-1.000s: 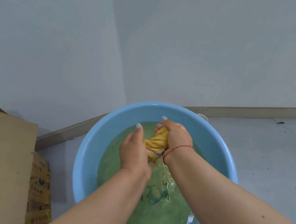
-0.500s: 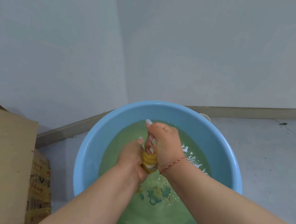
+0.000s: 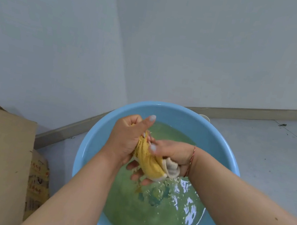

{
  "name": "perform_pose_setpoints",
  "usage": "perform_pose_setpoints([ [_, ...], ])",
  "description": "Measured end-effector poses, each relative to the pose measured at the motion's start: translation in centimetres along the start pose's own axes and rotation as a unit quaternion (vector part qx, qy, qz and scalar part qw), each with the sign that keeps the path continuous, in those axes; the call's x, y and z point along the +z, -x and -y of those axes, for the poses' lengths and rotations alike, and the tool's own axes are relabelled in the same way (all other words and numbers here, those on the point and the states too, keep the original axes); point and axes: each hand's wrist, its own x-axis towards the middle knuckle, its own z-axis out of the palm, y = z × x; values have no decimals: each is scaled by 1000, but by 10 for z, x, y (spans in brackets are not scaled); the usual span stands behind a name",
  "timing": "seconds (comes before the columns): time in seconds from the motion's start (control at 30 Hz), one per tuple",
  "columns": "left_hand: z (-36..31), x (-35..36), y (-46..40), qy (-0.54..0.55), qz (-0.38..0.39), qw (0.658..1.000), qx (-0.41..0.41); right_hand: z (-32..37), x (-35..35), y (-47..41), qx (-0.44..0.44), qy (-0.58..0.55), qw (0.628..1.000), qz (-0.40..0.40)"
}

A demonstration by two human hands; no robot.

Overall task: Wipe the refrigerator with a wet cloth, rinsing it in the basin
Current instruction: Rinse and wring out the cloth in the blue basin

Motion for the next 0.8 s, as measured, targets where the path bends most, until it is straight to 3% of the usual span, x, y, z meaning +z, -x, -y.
perform_pose_setpoints([
  [0.07, 1, 0, -4, -46, -11, 999, 20, 3, 7, -4, 38, 139, 987, -67],
  [0.1, 2, 2, -4, -74, -31, 997, 21, 5, 11, -6, 57, 282, 944, -164],
  [0.17, 12, 6, -6, -104, -106, 989, -2, 4, 16, -12, 78, 569, 756, -314],
  [0.2, 20, 6, -8, -88, -167, 981, -38, 2, 20, -14, 74, 640, 671, -366],
  [0.23, 26, 6, -9, -48, -224, 969, -93, -5, 22, -17, 66, 679, 614, -398],
  [0.3, 27, 5, -13, 65, -240, 946, -208, -17, 22, -21, 36, 717, 562, -412],
  [0.33, 21, 2, -15, 111, -205, 942, -240, -17, 21, -19, 32, 712, 573, -405],
  [0.37, 13, 0, -16, 144, -164, 942, -256, -13, 18, -14, 31, 676, 621, -396],
  [0.4, 4, -3, -18, 156, -124, 947, -254, -6, 13, -8, 25, 596, 708, -378],
  [0.43, -4, -7, -18, 158, -86, 954, -240, 0, 9, -3, 11, 456, 821, -343],
  [0.47, -10, -11, -19, 152, -52, 964, -213, 4, 5, 2, -2, 281, 921, -269],
  [0.5, -14, -16, -18, 161, -17, 970, -179, 5, 2, 5, -9, 114, 982, -153],
  [0.53, -16, -19, -15, 188, 33, 970, -149, 4, 3, 5, -13, -27, 999, -20],
  [0.6, -15, -21, -8, 271, 176, 942, -88, 0, 10, -1, -9, -215, 957, 195],
  [0.63, -15, -20, -5, 299, 256, 918, -56, -2, 14, -6, 0, -264, 929, 258],
  [0.67, -19, -18, 0, 300, 320, 899, -24, -3, 18, -9, 3, -282, 915, 289],
  [0.73, -37, -11, 7, 219, 357, 908, 21, 1, 26, -7, -7, -237, 934, 267],
  [0.8, -53, -2, 10, 76, 270, 960, 24, 13, 32, 2, -14, -127, 982, 136],
])
